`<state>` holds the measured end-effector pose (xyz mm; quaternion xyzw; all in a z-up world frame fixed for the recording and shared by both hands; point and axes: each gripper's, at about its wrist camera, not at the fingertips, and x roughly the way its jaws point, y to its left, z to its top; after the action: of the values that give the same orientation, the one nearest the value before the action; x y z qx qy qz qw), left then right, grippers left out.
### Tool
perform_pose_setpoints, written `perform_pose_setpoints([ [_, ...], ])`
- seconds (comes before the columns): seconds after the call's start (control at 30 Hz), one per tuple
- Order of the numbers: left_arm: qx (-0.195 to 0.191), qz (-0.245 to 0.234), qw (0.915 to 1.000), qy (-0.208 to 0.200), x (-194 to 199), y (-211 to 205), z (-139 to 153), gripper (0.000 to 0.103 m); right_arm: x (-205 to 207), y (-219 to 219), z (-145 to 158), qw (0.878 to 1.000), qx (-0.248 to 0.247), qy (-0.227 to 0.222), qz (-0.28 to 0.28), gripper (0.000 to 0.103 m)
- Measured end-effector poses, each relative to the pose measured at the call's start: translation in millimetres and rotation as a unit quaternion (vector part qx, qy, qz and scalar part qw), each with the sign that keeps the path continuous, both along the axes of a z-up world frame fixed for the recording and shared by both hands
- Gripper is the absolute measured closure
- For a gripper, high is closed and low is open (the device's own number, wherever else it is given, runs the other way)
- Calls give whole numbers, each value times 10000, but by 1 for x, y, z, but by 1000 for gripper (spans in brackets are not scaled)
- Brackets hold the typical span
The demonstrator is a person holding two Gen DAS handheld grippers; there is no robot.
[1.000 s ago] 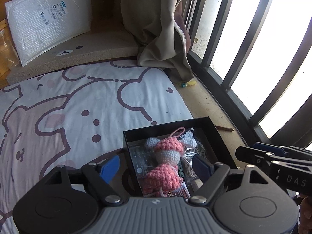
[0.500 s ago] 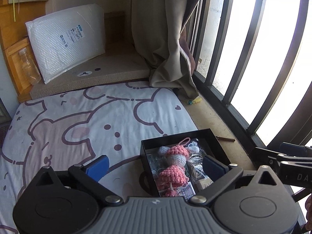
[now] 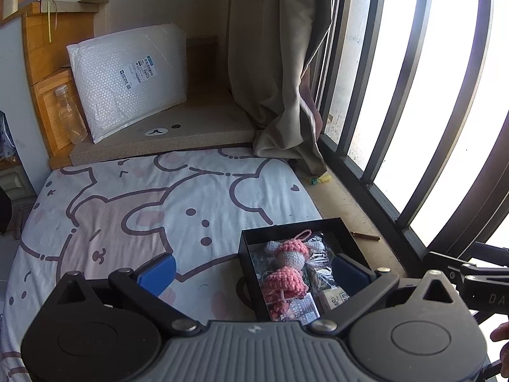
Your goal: Organize objects
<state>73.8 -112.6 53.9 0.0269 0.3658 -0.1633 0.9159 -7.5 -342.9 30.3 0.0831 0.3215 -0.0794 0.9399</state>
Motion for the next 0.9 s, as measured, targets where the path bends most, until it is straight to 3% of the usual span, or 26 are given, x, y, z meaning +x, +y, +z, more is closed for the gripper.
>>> perform_pose_setpoints([
  [0.4, -22, -9, 10000, 74, -28, 12, -3, 0, -32, 7, -2, 9999, -140, 56, -67, 0],
  [0.9, 292, 46, 9995, 149, -52, 17, -18, 0, -58, 5, -16, 9995, -135, 254, -155, 0],
])
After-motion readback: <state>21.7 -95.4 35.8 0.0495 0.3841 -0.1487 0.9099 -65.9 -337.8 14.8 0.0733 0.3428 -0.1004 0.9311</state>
